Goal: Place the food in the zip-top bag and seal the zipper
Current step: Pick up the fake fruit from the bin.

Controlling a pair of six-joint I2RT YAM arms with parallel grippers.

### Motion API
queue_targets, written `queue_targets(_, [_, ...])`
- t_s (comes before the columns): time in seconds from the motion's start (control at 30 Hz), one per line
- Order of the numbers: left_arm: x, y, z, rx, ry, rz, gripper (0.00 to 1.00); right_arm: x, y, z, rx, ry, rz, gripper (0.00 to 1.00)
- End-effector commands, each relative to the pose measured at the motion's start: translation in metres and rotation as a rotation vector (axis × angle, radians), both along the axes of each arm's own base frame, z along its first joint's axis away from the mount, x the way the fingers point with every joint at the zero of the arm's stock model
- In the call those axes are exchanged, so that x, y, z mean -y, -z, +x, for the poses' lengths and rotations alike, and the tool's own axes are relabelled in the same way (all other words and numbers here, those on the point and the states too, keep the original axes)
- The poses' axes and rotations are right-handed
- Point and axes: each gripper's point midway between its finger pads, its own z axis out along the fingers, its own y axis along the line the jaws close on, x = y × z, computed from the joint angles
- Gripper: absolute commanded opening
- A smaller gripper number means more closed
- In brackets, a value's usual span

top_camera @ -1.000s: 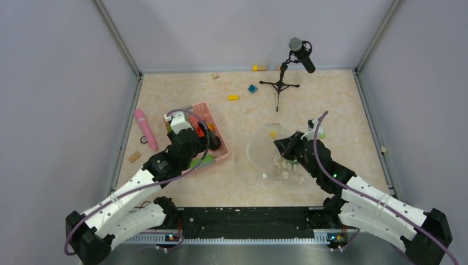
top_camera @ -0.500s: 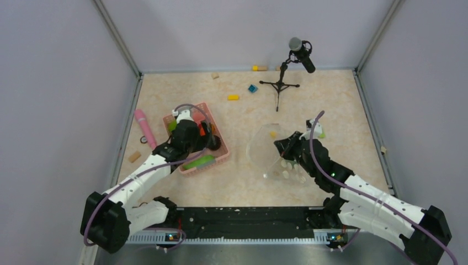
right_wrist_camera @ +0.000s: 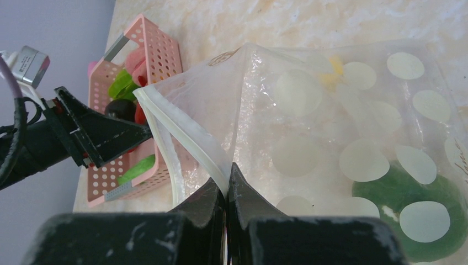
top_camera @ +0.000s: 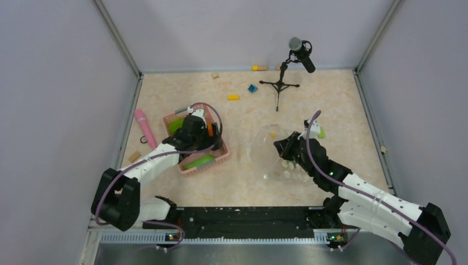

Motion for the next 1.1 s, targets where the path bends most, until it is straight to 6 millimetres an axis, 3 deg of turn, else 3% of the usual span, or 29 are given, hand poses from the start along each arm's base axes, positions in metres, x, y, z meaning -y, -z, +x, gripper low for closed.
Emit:
queue_targets(0.0, [0.009,-0.007,0.014,-0.016,0.019,0.001,0.90,-0.003,-0.008,0.002,0.021,-0.002,0.019,0.00])
queue_targets(0.3, [0.013,0.015,0.019,-0.090,0.011,0.015,0.81,0.000,-0.002,0.003,0.015,0.012,0.016,0.00])
queue_targets(0.63, [0.015,0.023,0.027,-0.107,-0.012,0.018,0.71,-0.001,-0.004,0.003,0.016,0.010,0.011,0.00])
queue_targets(1.07, [0.010,0.010,0.032,-0.055,-0.044,0.022,0.44,0.002,-0.003,0.007,0.019,0.032,-0.005,0.00])
